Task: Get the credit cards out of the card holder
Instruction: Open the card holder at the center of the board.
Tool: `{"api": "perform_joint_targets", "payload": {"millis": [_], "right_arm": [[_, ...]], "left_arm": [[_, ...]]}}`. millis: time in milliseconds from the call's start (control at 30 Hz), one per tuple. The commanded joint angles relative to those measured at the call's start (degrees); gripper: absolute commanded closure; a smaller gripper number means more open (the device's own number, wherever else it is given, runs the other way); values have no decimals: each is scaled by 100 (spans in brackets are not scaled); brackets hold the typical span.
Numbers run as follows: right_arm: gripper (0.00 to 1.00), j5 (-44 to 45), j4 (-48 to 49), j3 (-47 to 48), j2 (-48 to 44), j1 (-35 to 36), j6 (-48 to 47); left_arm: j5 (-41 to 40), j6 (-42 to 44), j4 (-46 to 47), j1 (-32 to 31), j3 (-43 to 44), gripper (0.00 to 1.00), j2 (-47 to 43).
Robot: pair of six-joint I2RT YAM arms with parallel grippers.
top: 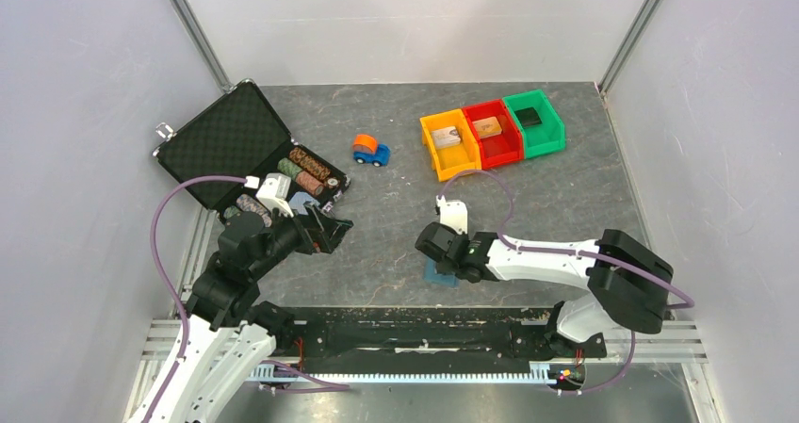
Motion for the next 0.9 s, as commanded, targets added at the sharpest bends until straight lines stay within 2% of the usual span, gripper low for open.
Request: {"api": "perform_joint_targets", "payload": {"millis": [0, 100, 300, 433, 633, 867], "right_arm": [[64, 247, -102, 118, 209, 56, 75], [71, 330, -111, 37, 235, 95, 94], [100, 218, 405, -270, 10, 108, -167], [100, 256, 802, -502, -305, 109, -331], [100, -106, 1919, -1016, -822, 100, -759], [100, -542, 2988, -1473, -1249, 18, -1143]], "left_arm": [[12, 216, 203, 26, -20, 0, -3], [-16, 257, 143, 21, 1, 0, 12], [20, 366, 43, 24, 41, 0, 88], [22, 401, -58, 17, 76, 0, 185], [-54, 337, -107, 12, 47, 0, 471], [723, 18, -116, 17, 247, 0, 1298]]}}
